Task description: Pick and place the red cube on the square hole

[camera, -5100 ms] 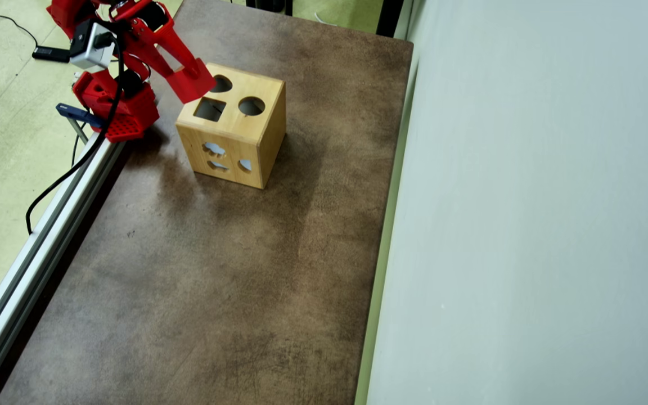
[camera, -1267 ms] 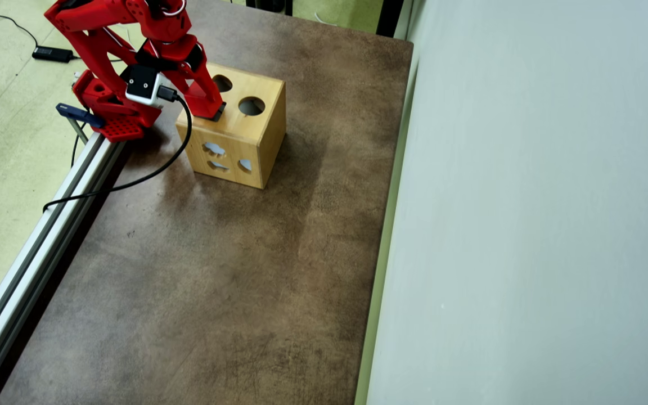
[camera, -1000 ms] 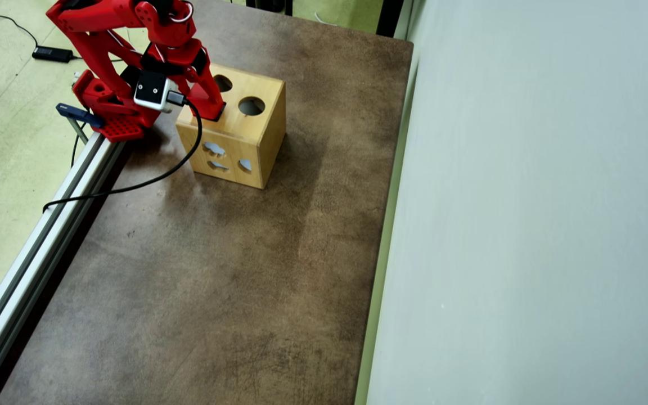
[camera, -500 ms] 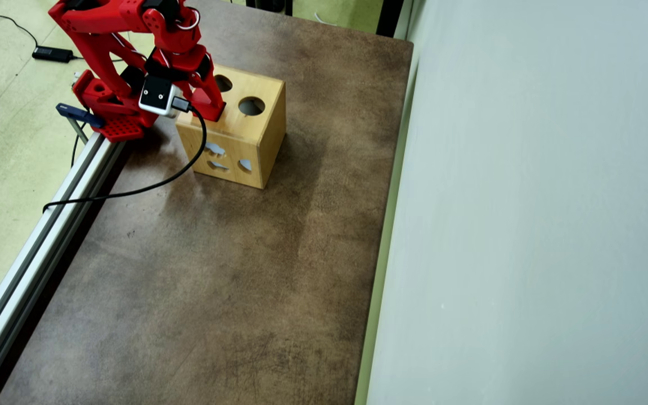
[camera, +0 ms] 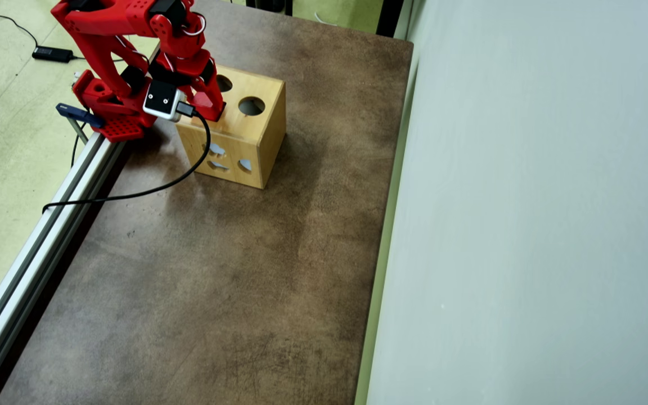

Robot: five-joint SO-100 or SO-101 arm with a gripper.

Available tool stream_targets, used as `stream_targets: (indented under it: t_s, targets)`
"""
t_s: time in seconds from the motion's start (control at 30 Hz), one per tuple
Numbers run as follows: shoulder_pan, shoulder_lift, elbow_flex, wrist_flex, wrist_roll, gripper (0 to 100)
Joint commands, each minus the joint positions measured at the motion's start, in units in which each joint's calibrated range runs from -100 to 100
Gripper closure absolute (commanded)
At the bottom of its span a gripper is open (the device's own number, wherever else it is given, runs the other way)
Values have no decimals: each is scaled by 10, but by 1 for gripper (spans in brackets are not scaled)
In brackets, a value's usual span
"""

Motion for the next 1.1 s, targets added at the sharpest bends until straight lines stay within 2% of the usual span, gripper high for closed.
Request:
stream_targets:
  t_s: [0.0,1.07]
  targets:
    - [6,-1,-2,5,4,99]
    - [6,-9,-9,6,3,99]
